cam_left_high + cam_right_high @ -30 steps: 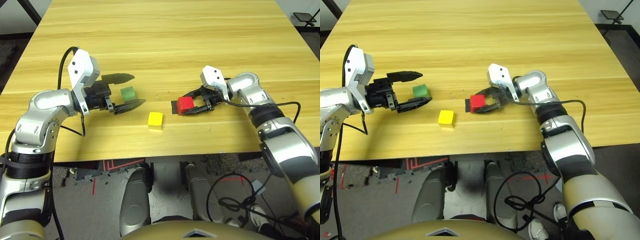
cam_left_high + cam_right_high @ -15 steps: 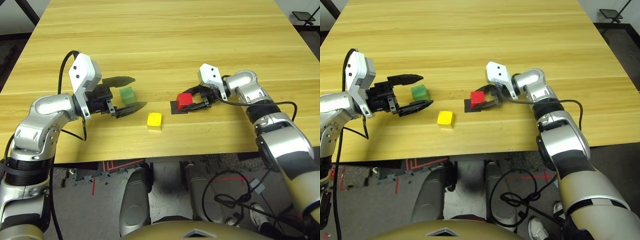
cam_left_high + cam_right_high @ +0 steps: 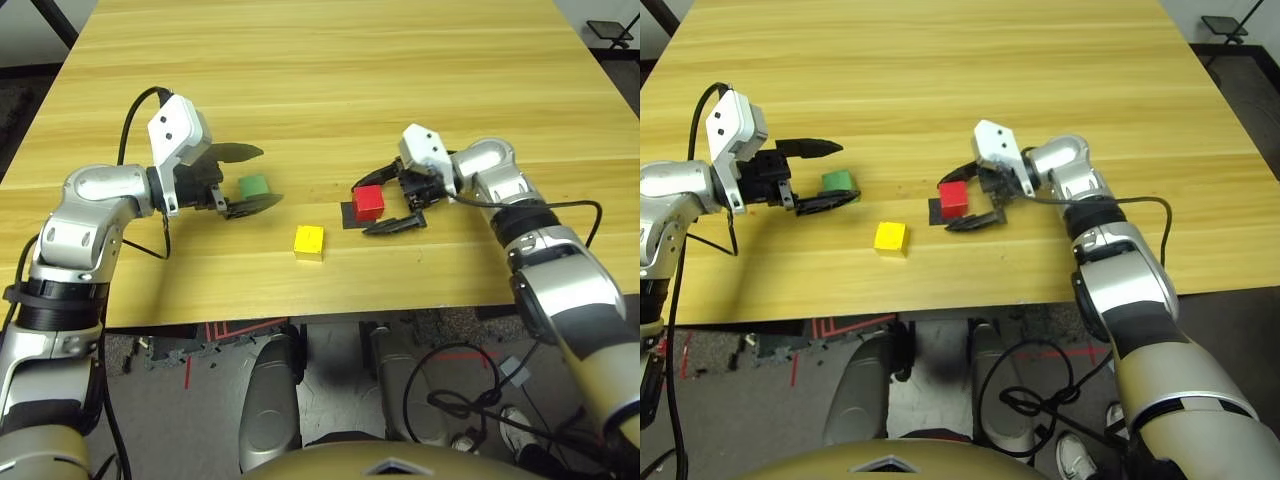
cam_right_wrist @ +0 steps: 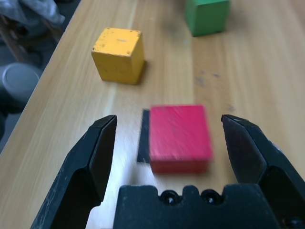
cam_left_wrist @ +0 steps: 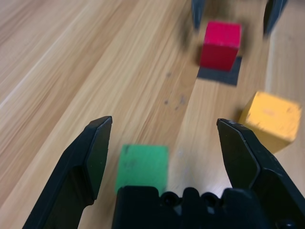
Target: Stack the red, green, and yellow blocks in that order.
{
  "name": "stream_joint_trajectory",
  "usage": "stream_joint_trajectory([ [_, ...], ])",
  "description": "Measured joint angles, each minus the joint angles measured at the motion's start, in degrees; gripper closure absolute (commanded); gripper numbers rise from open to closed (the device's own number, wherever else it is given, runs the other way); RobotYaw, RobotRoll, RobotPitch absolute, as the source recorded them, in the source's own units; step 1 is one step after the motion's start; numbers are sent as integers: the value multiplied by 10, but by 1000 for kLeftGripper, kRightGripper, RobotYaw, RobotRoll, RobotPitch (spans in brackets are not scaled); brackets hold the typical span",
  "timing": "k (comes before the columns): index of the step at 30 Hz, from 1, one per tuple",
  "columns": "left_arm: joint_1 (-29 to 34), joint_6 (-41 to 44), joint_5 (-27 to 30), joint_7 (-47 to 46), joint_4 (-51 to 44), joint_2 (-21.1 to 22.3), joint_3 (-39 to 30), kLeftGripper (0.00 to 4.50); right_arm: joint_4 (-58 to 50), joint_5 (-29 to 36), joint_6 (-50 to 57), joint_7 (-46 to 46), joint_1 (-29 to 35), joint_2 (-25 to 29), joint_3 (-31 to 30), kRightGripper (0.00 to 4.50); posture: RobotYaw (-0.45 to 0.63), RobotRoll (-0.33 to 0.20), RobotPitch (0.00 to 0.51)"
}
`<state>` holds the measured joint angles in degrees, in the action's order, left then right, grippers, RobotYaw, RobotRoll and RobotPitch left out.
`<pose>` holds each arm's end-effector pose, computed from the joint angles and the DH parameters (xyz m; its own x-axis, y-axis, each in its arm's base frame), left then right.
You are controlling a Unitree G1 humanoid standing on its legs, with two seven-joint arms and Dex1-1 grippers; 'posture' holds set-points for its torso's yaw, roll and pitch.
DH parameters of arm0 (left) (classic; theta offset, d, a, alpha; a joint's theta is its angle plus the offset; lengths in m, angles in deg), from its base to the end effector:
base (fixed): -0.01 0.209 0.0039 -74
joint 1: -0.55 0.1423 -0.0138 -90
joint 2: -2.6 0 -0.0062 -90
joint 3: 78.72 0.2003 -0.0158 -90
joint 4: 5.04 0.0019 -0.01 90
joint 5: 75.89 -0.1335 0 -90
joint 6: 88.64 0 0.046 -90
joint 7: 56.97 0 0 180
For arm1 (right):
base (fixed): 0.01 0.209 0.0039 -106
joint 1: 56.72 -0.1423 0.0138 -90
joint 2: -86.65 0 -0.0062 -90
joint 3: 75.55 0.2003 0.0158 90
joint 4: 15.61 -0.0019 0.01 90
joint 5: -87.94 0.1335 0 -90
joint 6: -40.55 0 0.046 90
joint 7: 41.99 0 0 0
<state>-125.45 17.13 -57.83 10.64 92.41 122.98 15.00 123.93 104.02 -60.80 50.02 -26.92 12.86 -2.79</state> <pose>0.2914 0.2697 0.2088 0.4724 -0.8171 -0.3305 0.8597 0.3445 0.3771 0.3663 -0.2182 0.2069 0.0130 0.9154 -0.4024 -0.9421 -0.1237 -0.3118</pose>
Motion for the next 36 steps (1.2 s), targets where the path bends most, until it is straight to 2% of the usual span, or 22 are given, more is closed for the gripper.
stream_joint_trajectory([
  [6, -13, -37, -30, 25, 75, -7, 10, 0, -59, 66, 39, 1, 5, 104, -12, 57, 198, -80, 233],
  [8, -16, -43, -38, 25, 91, -17, 11, 0, -76, 79, 52, 1, 7, 121, -10, 57, 174, -82, 230],
  [15, -30, -81, -57, 28, 160, -31, 15, 0, -155, 93, 101, 1, 58, 126, 17, 57, 142, -84, 225],
  [21, -33, -96, -67, 32, 183, -40, 16, 0, -197, 89, 135, 1, 66, 116, 49, 57, 142, -83, 228],
  [24, -37, -97, -67, 32, 188, -40, 16, 560, -199, 81, 142, 1, 66, 112, 55, 0, 147, -83, 230],
  [29, -41, -92, -66, 28, 188, -42, 15, 2272, -195, 70, 142, 1, 62, 102, 64, 0, 157, -77, 233],
  [30, -41, -88, -66, 26, 188, -42, 14, 2455, -193, 69, 142, 1, 61, 98, 66, 0, 160, -75, 233],
  [36, -31, -31, -59, 26, 142, -40, 13, 2445, -169, 48, 134, 1, 55, 84, 75, 0, 170, -60, 231],
])
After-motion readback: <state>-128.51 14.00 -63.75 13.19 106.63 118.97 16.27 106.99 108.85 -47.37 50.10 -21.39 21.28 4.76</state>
